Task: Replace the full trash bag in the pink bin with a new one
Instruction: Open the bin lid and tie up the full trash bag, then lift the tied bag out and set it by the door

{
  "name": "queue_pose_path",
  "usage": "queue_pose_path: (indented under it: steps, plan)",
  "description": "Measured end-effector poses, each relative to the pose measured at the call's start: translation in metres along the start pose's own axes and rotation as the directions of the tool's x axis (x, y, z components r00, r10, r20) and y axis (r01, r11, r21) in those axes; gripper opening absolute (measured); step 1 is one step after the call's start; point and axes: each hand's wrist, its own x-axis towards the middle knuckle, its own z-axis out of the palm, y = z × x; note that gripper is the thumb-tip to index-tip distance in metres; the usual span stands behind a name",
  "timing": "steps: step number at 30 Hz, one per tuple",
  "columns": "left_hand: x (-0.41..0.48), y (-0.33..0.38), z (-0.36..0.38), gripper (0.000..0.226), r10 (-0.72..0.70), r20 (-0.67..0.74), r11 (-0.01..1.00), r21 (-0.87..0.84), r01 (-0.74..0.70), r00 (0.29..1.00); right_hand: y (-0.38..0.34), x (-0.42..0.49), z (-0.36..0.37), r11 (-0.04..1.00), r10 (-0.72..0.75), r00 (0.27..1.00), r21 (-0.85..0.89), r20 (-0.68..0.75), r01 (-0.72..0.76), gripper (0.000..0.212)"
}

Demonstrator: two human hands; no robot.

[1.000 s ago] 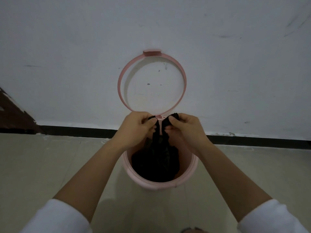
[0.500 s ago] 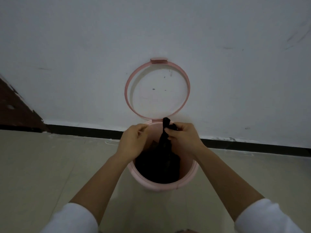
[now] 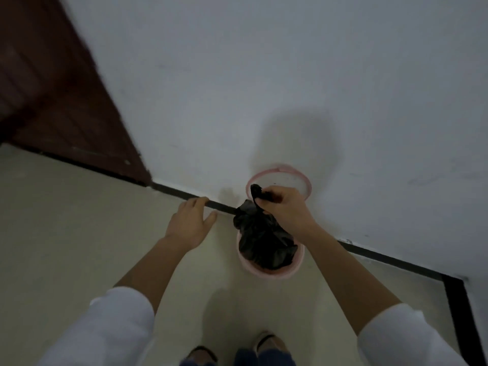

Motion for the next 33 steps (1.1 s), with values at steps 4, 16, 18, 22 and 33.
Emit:
queue_pose_path:
  steps: [4,16,18,22,33]
  plan:
    - [-0.068,-0.016,-0.106,0.053,-0.032,0.006,0.998,0.058,0.031,0.999,-0.099,-0.028,0.024,0.997,0.032,0.999,-0.070,0.023,-0.030,0.021]
    - [-0.240,-0.171,-0.293,0.057,-0.395,-0.173,0.918,-0.025,0.397,0.902,-0.275,-0.077,0.226,0.942,-0.074,0.939,-0.285,0.337,0.177,0.021]
    - [-0.257,-0.199,-0.310,0.058,-0.447,-0.203,0.894,-0.057,0.445,0.871,-0.299,-0.080,0.271,0.916,-0.111,0.896,-0.305,0.430,0.260,0.023]
    - [-0.285,-0.267,-0.341,0.058,-0.567,-0.222,0.824,-0.172,0.540,0.793,-0.337,-0.082,0.367,0.904,-0.151,0.808,-0.252,0.569,0.347,0.021]
    - [-0.358,-0.493,-0.456,0.057,-0.806,-0.253,0.592,-0.377,0.713,0.535,-0.460,-0.092,0.652,0.868,-0.166,0.620,-0.185,0.767,0.461,0.038]
